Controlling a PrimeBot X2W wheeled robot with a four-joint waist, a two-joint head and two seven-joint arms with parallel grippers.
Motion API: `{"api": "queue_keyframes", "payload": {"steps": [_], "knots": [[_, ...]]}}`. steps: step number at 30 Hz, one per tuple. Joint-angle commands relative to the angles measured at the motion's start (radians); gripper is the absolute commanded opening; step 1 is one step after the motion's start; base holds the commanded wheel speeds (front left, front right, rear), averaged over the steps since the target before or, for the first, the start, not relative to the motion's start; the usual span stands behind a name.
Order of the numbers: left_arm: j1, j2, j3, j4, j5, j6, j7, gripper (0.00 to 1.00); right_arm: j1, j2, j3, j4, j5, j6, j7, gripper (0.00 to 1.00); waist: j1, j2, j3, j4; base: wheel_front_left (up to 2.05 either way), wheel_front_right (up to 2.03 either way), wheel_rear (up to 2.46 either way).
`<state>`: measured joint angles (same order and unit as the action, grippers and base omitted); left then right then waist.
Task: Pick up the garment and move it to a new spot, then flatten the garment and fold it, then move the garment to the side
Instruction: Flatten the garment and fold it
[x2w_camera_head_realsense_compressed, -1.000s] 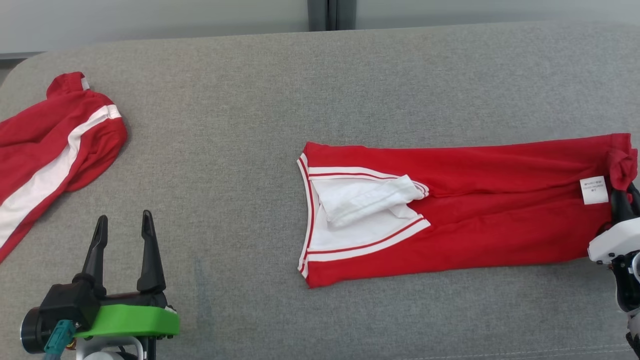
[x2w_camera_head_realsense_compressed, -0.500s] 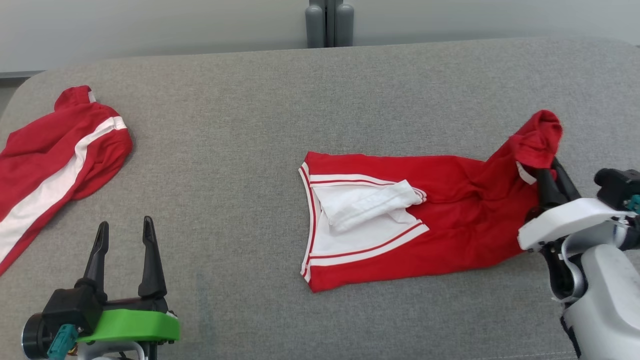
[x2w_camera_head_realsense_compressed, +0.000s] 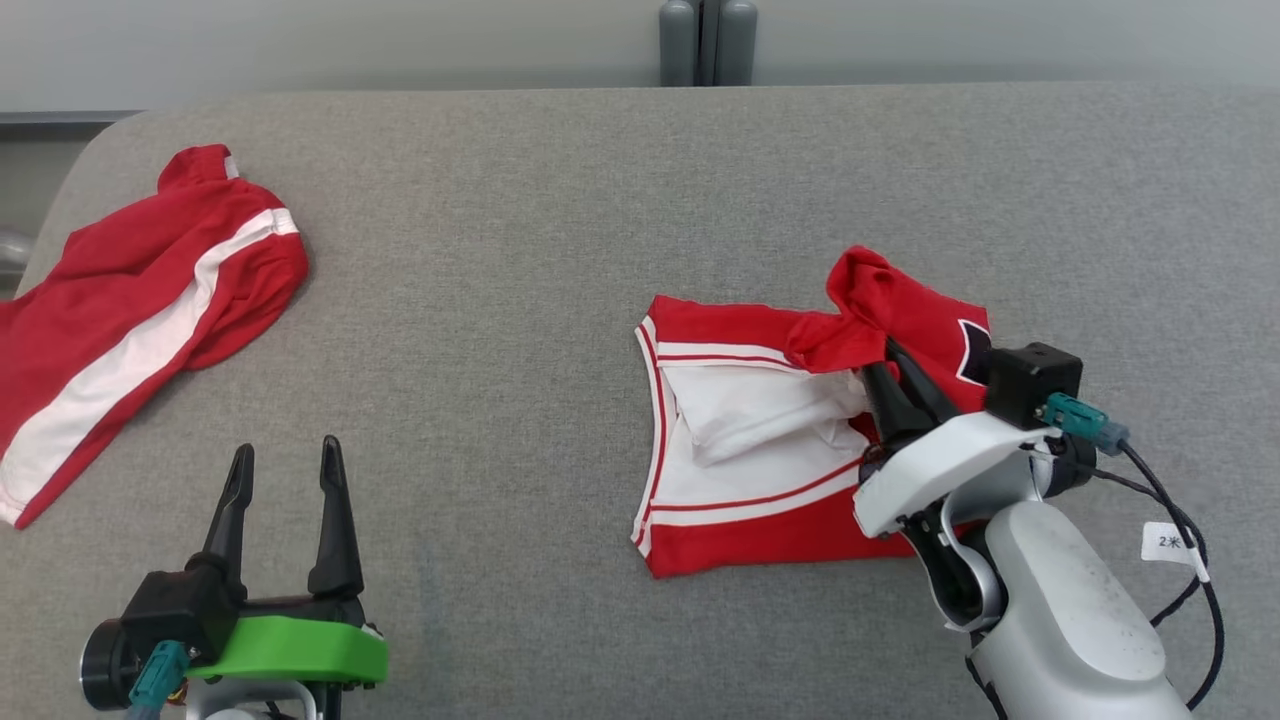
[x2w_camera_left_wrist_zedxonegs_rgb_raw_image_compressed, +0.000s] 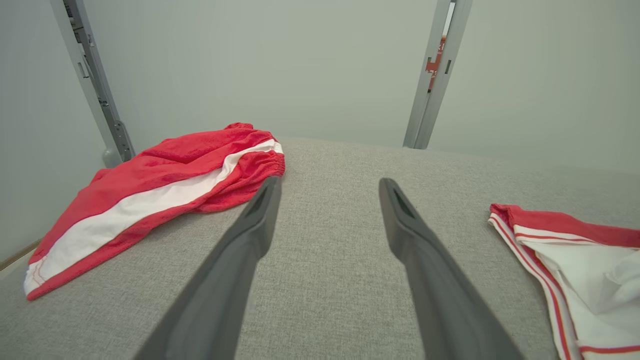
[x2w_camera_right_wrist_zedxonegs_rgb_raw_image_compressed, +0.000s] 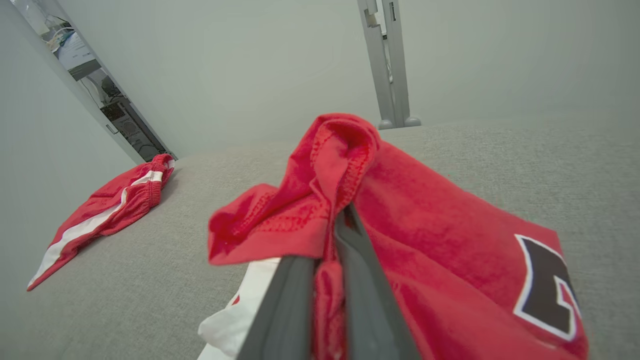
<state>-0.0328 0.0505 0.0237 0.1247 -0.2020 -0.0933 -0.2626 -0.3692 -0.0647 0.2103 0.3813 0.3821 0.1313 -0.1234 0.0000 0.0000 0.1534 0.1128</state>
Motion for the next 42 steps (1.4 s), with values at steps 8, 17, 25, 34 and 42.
{"api": "queue_keyframes", "payload": {"steps": [8, 17, 25, 34, 42], "knots": [[-0.039, 0.001, -0.039, 0.027, -0.018, 0.003, -0.003, 1.0, -0.081, 0.014, 0.078, 0.107, 0.016, -0.001, -0.037, 0.0, 0.0, 0.0, 0.025, 0.063, 0.0, 0.0, 0.0], [-0.054, 0.001, -0.061, 0.045, -0.029, 0.007, -0.003, 1.0, -0.152, 0.013, 0.174, 0.241, 0.097, -0.001, -0.086, 0.71, 0.0, 0.0, 0.042, 0.094, 0.0, 0.0, 0.0], [-0.049, 0.001, -0.055, 0.049, -0.03, 0.016, -0.003, 1.0, -0.197, 0.012, 0.179, 0.243, 0.096, -0.001, -0.132, 1.0, 0.0, 0.0, 0.029, 0.062, 0.0, 0.0, 0.0], [-0.027, 0.001, -0.037, 0.037, -0.017, 0.018, -0.003, 1.0, -0.122, -0.097, 0.013, 0.096, 0.031, -0.001, -0.14, 1.0, 0.0, 0.0, 0.0, 0.015, 0.0, 0.0, 0.0], [-0.017, 0.001, -0.027, 0.028, -0.009, 0.012, -0.003, 1.0, 0.009, -0.186, -0.132, 0.019, 0.004, -0.001, -0.141, 1.0, 0.0, 0.0, -0.005, -0.003, 0.0, 0.0, 0.0]]}}
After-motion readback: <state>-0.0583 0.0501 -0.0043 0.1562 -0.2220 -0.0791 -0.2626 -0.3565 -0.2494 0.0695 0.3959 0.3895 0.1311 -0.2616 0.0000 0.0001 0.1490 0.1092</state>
